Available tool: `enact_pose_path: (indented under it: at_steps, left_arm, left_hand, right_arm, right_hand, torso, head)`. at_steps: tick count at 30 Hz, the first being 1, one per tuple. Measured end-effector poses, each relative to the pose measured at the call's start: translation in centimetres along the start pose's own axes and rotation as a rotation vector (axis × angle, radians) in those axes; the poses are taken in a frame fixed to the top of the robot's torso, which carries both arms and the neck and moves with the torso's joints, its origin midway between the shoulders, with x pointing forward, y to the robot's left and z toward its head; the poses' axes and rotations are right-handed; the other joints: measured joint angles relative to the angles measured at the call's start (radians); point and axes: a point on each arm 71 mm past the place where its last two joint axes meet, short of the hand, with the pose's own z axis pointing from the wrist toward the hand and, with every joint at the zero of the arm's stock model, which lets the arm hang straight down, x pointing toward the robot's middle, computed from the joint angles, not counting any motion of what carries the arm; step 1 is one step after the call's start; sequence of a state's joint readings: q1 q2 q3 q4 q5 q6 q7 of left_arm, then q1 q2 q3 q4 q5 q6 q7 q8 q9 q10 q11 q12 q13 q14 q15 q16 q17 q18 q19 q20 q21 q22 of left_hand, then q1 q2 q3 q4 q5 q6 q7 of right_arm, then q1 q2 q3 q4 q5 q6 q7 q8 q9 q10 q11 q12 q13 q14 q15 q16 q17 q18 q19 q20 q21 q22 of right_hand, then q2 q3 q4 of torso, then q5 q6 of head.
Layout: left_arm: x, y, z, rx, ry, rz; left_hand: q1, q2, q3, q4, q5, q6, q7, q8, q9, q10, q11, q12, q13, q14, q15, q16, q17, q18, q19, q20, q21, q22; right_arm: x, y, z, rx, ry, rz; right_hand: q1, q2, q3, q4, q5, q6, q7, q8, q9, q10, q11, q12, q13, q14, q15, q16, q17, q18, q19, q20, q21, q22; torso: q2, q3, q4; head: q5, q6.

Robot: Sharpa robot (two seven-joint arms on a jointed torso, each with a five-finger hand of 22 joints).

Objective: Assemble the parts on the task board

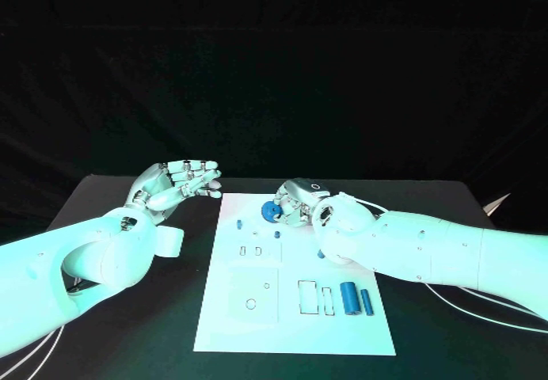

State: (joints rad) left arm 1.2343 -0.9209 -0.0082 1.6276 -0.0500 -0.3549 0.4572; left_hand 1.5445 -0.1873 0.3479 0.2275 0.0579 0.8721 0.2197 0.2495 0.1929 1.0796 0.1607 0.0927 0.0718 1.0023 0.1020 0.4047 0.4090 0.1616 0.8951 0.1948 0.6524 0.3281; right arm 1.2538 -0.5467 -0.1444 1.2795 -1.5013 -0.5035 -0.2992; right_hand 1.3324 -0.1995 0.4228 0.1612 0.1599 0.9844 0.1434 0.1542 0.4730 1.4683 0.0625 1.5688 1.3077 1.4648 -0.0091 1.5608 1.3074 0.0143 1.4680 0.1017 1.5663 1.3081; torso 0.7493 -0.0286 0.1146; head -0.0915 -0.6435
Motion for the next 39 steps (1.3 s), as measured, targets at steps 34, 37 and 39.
enact_pose_path:
  at_steps: [34,37,39]
  left_arm:
    - [-0.14,0.04,0.03,-0.002,-0.002,0.001]
    - [-0.14,0.04,0.03,-0.003,-0.002,0.001]
    - [-0.14,0.04,0.03,-0.003,-0.001,0.001]
  left_hand:
    - [0.000,0.000,0.000,0.000,0.000,-0.004,-0.004,0.004,0.001,0.000,0.000,0.000,0.000,0.000,0.000,0.006,0.004,0.000,-0.004,-0.004,0.005,0.003]
    - [0.000,0.000,0.000,0.000,0.000,-0.004,-0.004,0.004,0.001,0.000,0.000,0.000,0.000,0.000,0.000,0.006,0.004,0.000,-0.004,-0.004,0.005,0.003]
    - [0.000,0.000,0.000,0.000,0.000,-0.004,-0.004,0.004,0.001,0.000,0.000,0.000,0.000,0.000,0.000,0.006,0.004,0.000,-0.004,-0.004,0.005,0.003]
  right_arm:
    - [0.62,-0.23,-0.04,0.013,0.035,0.005]
    - [0.70,-0.32,-0.03,0.018,0.046,0.009]
    - [0.71,-0.40,-0.03,0.022,0.051,0.012]
  right_hand:
    - [-0.088,-0.010,-0.053,0.053,0.001,-0.059,0.020,-0.054,-0.021,-0.001,0.014,0.000,0.000,0.000,0.014,0.000,0.000,0.000,0.000,0.008,0.000,0.000]
    - [-0.103,-0.002,-0.061,0.064,0.001,-0.059,0.020,-0.054,-0.021,-0.001,0.014,0.000,0.000,0.000,0.014,0.000,0.000,0.000,0.000,0.007,0.000,0.000]
    - [-0.105,-0.002,-0.058,0.067,0.001,-0.059,0.020,-0.054,-0.021,-0.001,0.014,0.000,0.000,0.000,0.014,0.000,0.001,0.000,0.000,0.007,0.000,0.000]
  torso:
    - [0.000,0.0013,-0.0015]
    - [0.000,0.0012,-0.0016]
    - [0.000,0.0013,-0.0015]
  head:
    - [-0.005,-0.003]
    - [-0.005,-0.003]
    - [-0.004,-0.003]
